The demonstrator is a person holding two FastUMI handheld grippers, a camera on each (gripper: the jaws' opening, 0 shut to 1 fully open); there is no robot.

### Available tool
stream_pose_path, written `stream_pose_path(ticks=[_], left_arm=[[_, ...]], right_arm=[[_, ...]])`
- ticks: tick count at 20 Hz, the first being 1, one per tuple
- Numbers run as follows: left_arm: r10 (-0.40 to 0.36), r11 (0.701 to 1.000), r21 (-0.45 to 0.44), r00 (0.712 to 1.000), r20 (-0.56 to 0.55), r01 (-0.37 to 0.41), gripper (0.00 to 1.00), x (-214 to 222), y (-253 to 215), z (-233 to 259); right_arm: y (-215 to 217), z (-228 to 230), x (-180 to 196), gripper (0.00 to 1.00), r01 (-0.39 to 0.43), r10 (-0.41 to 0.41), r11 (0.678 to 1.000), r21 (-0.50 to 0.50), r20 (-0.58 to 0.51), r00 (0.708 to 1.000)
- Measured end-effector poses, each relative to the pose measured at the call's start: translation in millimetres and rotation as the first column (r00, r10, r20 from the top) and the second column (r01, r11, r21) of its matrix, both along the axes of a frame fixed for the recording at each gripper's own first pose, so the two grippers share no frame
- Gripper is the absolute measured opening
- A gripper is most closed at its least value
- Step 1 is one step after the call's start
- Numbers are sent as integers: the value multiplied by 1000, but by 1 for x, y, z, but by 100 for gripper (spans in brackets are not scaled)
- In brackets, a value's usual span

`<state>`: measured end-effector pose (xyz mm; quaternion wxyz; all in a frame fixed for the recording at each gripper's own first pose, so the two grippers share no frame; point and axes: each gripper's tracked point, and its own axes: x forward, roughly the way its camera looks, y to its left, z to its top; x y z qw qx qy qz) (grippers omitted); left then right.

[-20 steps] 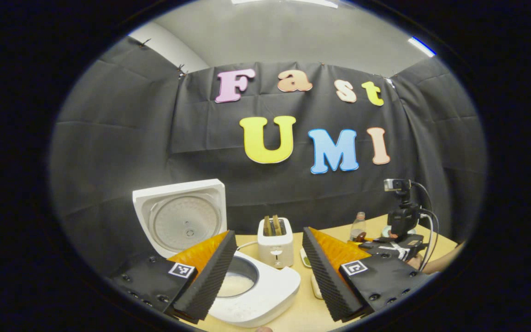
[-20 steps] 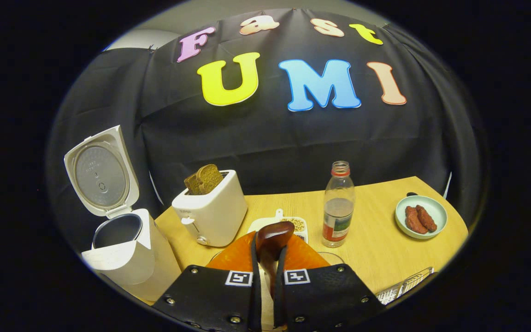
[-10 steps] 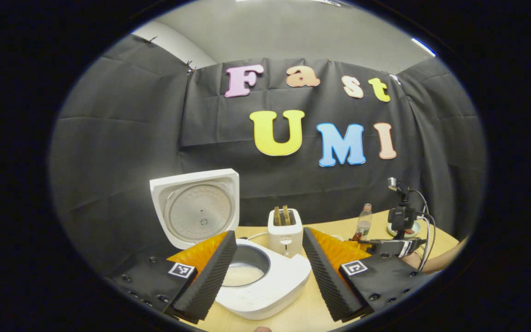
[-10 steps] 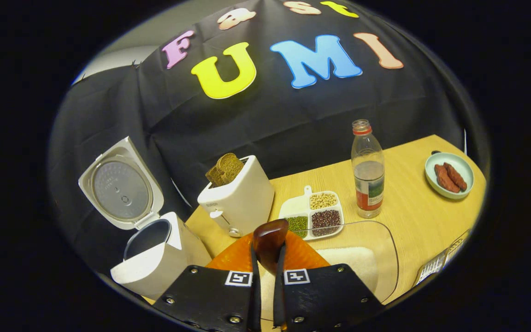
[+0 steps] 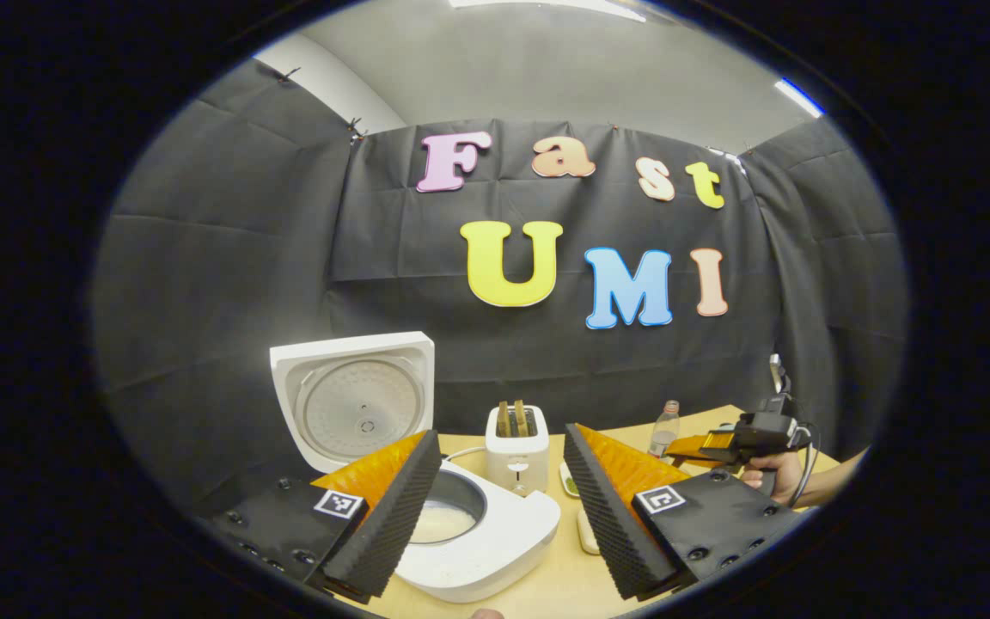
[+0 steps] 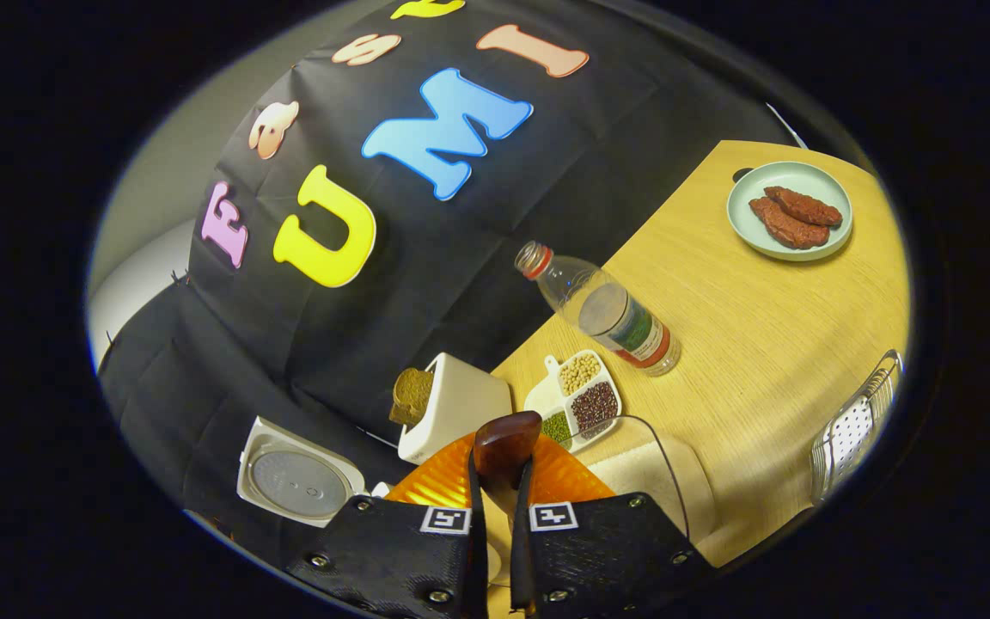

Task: Close the left gripper, press the button to open the rice cooker; take a wooden spoon from the chopstick holder with the right hand, scoop a spoonful of rice and pour it into the rice cooker, then put the wooden spoon back into the chopstick holder.

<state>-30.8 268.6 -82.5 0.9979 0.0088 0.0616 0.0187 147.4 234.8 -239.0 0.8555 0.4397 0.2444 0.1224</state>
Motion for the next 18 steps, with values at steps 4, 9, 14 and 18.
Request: stream_pose_path(ticks=[4, 9, 14, 18], left_arm=[[-19, 1000, 15, 1000, 14, 19, 99, 0, -14, 7], [0, 1000, 1, 1000, 12, 0, 99, -3, -9, 0], [26, 998, 57, 999, 23, -27, 99, -10, 7, -4], [38, 998, 47, 999, 23, -39, 96, -16, 21, -11]], right_arm=[[-26, 30, -4, 11, 45, -46, 994, 102, 14, 999], [-39, 70, -5, 11, 82, -87, 942, 326, 2, 996], [-25, 92, -10, 11, 20, -35, 941, 339, 38, 999], [-5, 105, -15, 10, -26, 10, 937, 348, 50, 999]])
